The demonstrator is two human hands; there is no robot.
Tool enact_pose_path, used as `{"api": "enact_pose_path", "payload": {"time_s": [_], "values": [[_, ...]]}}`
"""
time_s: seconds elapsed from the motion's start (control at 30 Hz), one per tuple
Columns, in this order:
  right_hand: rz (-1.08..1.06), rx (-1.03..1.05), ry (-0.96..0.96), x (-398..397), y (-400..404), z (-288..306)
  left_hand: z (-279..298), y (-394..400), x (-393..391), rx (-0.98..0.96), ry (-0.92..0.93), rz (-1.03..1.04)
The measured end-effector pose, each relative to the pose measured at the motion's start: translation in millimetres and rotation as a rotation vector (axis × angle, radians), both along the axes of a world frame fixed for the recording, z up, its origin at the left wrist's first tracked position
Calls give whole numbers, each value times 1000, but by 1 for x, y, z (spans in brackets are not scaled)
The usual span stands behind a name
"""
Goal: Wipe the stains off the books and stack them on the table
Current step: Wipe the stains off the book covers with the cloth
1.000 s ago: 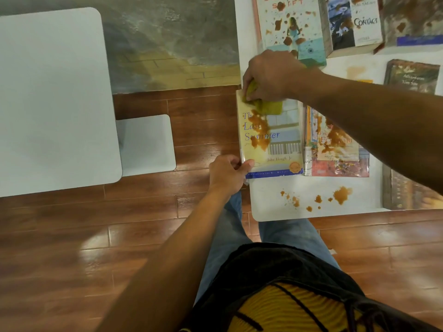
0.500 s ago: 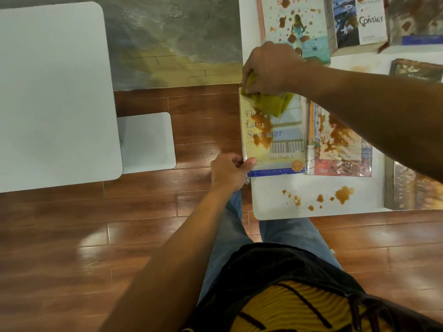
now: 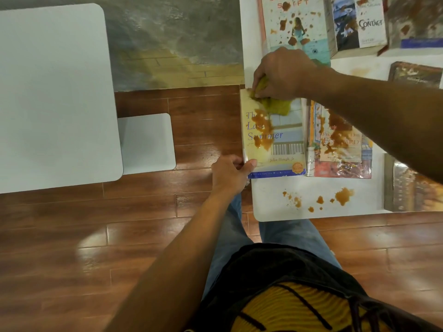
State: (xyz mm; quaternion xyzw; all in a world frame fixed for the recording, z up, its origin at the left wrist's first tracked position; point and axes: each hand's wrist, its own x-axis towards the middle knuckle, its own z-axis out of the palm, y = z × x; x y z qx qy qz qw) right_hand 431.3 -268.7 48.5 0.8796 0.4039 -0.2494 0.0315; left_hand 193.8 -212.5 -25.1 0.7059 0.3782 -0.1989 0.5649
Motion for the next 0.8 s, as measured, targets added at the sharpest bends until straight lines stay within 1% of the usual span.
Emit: {"api": "enact_pose_path", "payload": {"time_s": [0.1,0.2,0.3,0.43,0.53,0.6,0.73,0.8], "values": [[57,-48,73,-5,-7,1,-2,1,-1,-10,3,3],[-10,12,23,-4,-16,0,-3,1,-1,-12,4,11],[-2,8,55,-7,-22,-2,-2,1,1,4,1,-12],[-57,54,9,-11,-29,-2,-3,0,-1,2,5,-17],[-55,43,45,-15,-33,-2,-3,0,-1,16,6,-13],[-86,74,31,-16,-36,-2,-2,0,0,22,1,-15],[-78,18,83,-17,-37,0,-3,0,1,22,-10,-6],[-106,37,36,-20,-38,-2,-2,0,1,17,-6,-6]]}}
